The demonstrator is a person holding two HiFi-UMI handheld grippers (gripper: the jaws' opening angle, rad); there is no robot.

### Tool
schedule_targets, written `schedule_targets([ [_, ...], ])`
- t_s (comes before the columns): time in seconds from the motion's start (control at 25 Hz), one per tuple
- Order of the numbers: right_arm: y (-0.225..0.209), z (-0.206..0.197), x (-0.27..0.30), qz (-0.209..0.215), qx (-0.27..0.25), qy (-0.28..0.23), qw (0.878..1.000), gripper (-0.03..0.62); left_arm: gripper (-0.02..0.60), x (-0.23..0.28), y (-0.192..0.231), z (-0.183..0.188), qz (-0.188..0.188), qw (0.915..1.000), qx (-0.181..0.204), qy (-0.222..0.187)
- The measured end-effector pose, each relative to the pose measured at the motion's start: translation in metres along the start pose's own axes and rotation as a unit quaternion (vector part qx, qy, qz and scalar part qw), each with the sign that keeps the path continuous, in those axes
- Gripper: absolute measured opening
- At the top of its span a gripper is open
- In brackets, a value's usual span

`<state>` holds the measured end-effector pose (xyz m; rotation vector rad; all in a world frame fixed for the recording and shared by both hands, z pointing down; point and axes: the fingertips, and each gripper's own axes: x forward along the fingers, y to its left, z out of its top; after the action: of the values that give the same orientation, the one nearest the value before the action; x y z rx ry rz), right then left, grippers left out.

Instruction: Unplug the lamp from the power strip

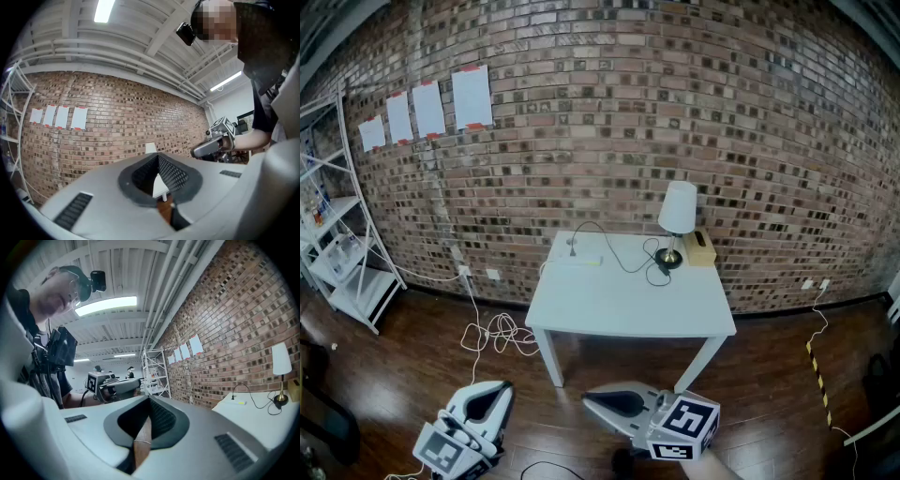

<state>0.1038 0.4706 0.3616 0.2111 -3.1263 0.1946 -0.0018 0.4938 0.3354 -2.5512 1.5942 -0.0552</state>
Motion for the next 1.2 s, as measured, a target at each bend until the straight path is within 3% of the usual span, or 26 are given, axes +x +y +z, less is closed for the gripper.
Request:
schedule_targets([
  [0.24, -0.072, 0.000, -0.010, 0.013, 0.021, -0.004, 1.000, -0.008, 0.018, 0.073, 0.025, 0.002, 0.037, 0.9991, -0.020, -0.009],
  [0.64, -0.187, 0.017, -0.029, 0.045, 0.038, -0.014, 0.998, -0.008, 0.018, 0.199, 0.019, 0.000, 0.040, 0.9987, -0.009, 0.032],
  [1.2, -0.243, 0.040, -0.048, 0.050, 0.023, -0.017, 0.998, -0.008, 0.018, 0.278, 0.024, 0.005, 0.014, 0.9984, 0.030, 0.047],
])
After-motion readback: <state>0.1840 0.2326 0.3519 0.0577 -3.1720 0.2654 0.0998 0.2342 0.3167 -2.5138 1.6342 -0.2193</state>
